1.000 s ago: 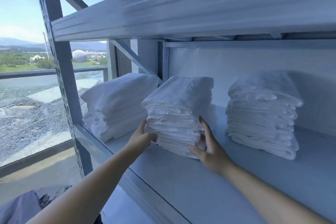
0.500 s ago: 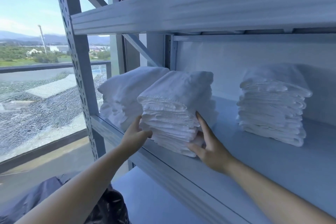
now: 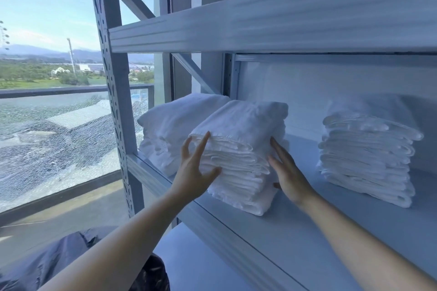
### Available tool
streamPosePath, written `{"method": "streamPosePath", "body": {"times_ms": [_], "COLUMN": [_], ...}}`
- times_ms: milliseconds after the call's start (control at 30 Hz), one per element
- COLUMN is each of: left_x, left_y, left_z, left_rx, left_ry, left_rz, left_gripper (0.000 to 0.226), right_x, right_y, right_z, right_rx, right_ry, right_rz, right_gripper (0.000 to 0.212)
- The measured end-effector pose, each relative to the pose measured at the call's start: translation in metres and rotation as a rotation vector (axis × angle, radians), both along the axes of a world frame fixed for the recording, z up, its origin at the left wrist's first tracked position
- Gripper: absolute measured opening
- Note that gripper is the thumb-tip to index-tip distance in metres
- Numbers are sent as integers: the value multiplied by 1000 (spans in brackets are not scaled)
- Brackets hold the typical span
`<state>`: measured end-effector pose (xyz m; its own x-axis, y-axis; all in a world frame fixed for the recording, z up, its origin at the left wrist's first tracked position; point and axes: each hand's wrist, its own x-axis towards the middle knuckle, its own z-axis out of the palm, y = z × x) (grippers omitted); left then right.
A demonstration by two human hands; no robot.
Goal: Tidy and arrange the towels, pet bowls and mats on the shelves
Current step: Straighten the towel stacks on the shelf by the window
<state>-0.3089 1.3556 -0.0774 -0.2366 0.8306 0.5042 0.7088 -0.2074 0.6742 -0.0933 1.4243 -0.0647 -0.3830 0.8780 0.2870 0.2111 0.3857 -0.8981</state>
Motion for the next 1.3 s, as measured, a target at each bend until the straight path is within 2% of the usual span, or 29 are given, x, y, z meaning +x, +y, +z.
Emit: {"method": "streamPosePath", "body": {"times_ms": [133, 467, 600, 800, 867, 1000, 1100, 1300], "left_x": [1, -17, -27, -14, -5, 11, 28, 34], "left_y": [-4, -9, -13, -4, 1, 12, 21, 31], "left_z": [2, -1, 2, 14, 23, 41, 50, 42], "left_rx": [-10, 32, 19, 75, 99, 158, 161, 147], "left_ry": [18, -56, -70, 6, 9, 195, 301, 378], "left_rz": [9, -25, -39, 213, 233, 162, 73, 31], "left_gripper": [80, 82, 66, 52, 48, 60, 58, 51], "right_x": [0, -16, -22, -18, -15, -5, -1, -11], "right_y": [2, -10, -15, -12, -9, -5, -5, -11], "right_z": [-4, -5, -6, -6, -6, -1, 2, 0], "right_rx": [-2, 24, 22, 30, 41, 51, -11, -54], "right_ry": [-8, 10, 17, -12, -12, -10, 15, 52], "right_rz": [67, 148, 161, 126, 93, 49, 79, 144], "right_gripper": [48, 55, 46, 55, 56, 58, 46, 31]}}
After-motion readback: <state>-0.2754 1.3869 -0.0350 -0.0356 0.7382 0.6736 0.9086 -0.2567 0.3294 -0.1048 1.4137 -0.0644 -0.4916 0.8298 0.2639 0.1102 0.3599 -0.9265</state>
